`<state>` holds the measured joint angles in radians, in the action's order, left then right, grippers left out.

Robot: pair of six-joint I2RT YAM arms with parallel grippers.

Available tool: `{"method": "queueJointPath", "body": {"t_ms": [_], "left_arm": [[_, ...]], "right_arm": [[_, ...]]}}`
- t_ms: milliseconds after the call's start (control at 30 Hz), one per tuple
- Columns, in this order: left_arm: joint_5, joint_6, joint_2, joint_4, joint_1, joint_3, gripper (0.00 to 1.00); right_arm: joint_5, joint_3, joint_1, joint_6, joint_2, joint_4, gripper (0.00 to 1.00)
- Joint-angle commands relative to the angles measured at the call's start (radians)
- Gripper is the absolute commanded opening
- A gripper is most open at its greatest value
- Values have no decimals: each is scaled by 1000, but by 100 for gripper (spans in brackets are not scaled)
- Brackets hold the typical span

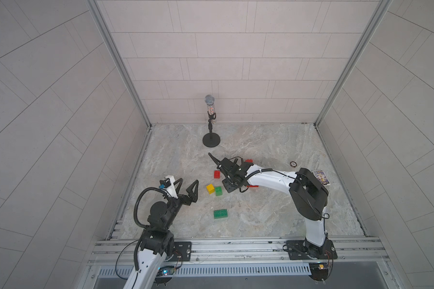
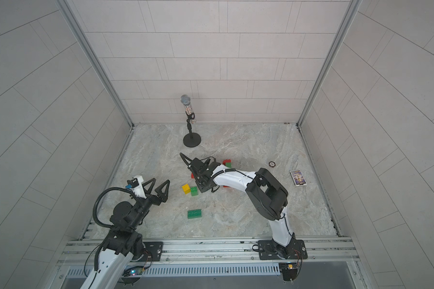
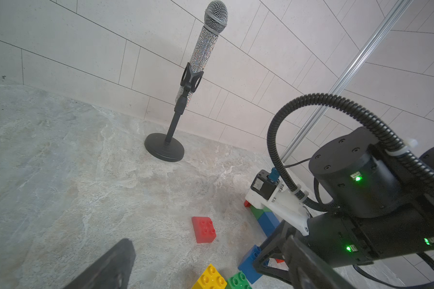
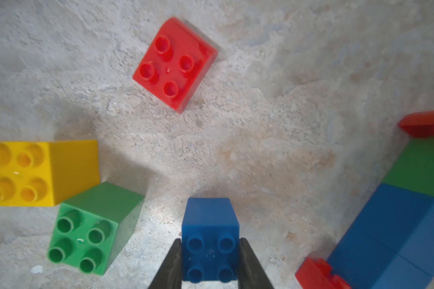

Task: Assemble the number 1 with lego
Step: Pick up the lego brick from the center of the board.

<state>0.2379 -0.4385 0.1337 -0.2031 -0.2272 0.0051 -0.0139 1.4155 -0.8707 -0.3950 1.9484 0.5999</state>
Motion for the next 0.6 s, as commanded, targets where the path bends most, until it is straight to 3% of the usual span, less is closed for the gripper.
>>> {"method": "queueJointPath", "body": {"t_ms": [0,100,167,300,567], "left_arm": [[-5,-8,1,-9,2,-21,100],[-6,-8,1,-9,2,-21,100],[-6,-8,1,-9,2,-20,100],[-5,-9,0,-7,1,-20,100],[-5,-9,-2,-6,1,-20,100]], "right_arm": [[63,-20,-14,96,-92,39,14],[91,-76,-57,254,-204,37,10],[106,-109,-100,359,-271,57,1],[149,-174,-180,537,-345,98,0],[62,-193,-303,620,-297,69,0]]}}
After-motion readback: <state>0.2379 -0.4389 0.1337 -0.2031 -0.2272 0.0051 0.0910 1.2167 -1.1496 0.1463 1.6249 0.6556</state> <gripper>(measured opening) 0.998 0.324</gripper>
